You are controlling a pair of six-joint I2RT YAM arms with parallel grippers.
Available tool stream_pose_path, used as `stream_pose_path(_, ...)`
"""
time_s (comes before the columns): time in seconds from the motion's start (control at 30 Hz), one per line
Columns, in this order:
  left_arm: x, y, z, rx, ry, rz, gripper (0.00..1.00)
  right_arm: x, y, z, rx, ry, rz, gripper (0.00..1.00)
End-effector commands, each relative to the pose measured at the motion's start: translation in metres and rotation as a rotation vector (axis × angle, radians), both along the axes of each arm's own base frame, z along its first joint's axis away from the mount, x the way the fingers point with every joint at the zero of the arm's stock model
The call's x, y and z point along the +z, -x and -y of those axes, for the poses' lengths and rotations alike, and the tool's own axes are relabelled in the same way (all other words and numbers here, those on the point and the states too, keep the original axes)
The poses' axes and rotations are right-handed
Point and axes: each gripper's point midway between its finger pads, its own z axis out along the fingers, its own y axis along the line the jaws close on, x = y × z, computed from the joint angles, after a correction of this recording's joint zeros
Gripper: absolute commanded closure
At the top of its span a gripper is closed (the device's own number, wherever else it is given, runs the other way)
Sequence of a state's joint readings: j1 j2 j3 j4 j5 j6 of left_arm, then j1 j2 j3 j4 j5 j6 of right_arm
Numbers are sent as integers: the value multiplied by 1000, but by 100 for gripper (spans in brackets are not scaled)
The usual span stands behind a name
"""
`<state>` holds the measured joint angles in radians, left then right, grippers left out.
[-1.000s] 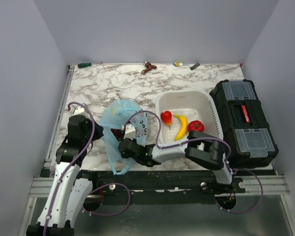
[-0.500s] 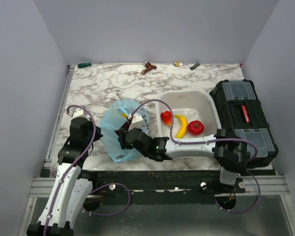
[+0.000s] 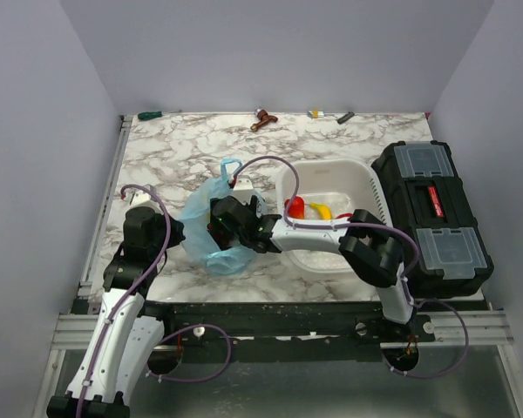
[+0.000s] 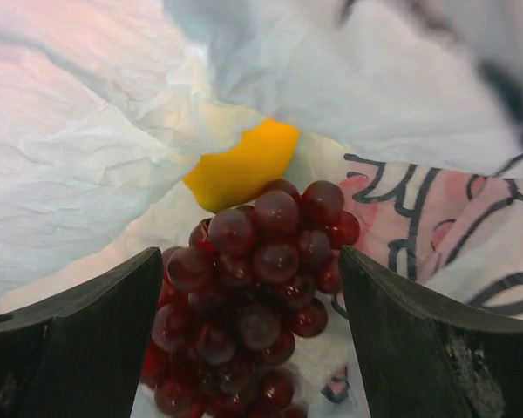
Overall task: Take the fake fruits out of the plastic bag
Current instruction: Take out the fake fruit from the plastic bag.
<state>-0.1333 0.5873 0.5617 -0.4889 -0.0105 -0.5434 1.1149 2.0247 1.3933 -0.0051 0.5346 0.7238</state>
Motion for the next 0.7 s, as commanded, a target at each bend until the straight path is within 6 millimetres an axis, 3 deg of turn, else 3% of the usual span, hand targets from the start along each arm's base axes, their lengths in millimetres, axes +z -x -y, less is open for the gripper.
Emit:
stream_pose_path(0.0,0,-1,16,-85,36,7,100,-28,0,-11,-10,35,-46,13)
stream_pose_path(0.1,-3,-1,22,-112,48,-13,100,-46,-1,-19,7,59,-64,11)
stream_pose_path(0.27,-6,-1,25,-132,54,-31,100,-84,-9,-7,-44,177,-58,10)
stream_pose_path(0.37,-6,-1,24,-128,51,-30,100,-92,-8,-8,-26,204,-62,18)
stream_pose_path(0.47,-6,-2,23,-123,47,-29,100,-80,-5,-14,22,171,-52,40)
stream_pose_path(0.67,-5,-2,20,-110,39,-28,100,-25,-3,-17,65,62,16,75)
